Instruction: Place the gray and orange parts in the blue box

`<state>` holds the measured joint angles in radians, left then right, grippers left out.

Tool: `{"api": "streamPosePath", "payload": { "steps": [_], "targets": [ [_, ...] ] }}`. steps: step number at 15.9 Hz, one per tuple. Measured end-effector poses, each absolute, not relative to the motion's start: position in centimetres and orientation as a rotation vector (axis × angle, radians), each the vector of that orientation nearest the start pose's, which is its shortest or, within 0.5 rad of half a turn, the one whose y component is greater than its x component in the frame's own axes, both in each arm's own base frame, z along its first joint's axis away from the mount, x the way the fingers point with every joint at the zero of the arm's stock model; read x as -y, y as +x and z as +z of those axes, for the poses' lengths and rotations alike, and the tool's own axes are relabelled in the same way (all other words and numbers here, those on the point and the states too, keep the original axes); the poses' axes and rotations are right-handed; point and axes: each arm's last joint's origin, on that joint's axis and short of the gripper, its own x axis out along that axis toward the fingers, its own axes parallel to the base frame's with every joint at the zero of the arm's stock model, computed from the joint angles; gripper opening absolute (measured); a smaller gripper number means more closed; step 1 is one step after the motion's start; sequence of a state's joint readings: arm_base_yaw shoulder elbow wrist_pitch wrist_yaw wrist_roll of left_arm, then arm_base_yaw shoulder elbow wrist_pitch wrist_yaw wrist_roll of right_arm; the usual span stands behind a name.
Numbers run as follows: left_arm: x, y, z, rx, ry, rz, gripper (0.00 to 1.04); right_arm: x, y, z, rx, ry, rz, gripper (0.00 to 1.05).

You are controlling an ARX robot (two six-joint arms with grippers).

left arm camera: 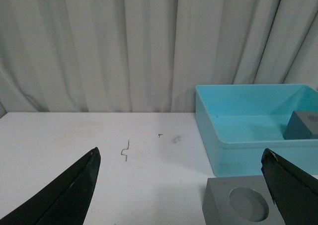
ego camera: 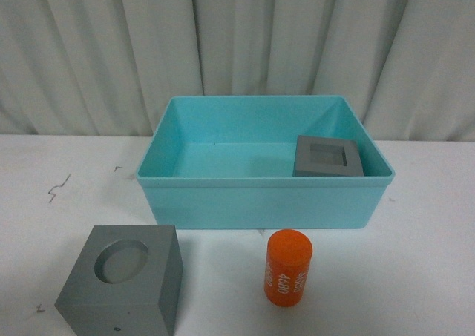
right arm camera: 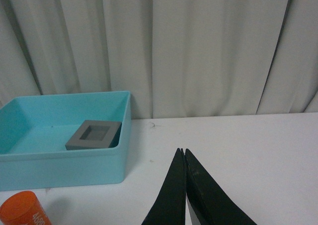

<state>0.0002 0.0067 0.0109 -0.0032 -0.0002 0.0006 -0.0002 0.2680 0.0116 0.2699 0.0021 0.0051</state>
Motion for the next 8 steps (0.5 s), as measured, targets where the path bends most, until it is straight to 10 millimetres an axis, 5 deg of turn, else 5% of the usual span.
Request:
{"api": "streamPosePath", "payload": {
  "steps": [8],
  "targets": [
    [0.0,9.7,16.6,0.001,0.001,0.0,0.98,0.0,10.2,16.4,-0.042,0.005,-0.001,0.02]
  ]
}}
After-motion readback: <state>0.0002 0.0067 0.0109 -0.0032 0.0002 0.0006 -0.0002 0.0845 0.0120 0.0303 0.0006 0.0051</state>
